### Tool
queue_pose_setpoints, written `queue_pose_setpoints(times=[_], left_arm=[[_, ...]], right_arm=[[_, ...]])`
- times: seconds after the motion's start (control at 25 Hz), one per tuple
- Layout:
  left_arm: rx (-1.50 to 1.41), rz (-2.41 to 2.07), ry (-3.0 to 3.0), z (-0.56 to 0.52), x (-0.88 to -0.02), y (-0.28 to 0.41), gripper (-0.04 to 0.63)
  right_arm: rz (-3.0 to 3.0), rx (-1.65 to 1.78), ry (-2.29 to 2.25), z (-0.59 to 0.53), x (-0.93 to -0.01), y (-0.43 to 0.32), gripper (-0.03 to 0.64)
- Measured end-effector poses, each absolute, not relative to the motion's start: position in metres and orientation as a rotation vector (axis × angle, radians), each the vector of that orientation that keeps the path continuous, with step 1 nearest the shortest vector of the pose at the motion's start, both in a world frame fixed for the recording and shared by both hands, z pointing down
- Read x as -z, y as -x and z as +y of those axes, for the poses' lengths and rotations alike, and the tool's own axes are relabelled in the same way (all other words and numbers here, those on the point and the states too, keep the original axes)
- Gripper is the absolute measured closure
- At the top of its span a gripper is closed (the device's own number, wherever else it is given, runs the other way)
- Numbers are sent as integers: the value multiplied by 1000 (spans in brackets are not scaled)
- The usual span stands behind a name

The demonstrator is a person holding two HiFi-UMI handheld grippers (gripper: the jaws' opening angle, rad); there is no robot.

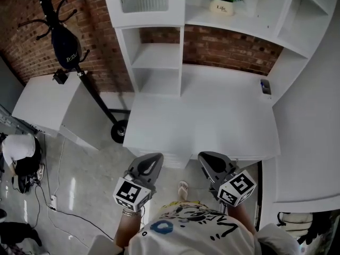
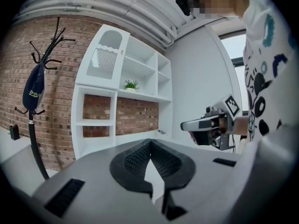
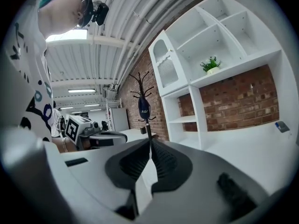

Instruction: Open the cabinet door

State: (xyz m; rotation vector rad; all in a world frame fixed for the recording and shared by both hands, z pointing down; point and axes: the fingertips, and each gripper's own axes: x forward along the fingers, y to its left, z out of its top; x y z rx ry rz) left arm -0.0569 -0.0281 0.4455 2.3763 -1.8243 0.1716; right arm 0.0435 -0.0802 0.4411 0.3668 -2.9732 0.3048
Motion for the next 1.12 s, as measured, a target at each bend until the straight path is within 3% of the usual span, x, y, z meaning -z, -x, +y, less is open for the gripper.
queue_pose_setpoints(times=[1.12], left_arm=[[-188,-1974,-2376,-146,-413,109,580]], right_arm=[[-3095,-221,-305,-201,-394,21,588]])
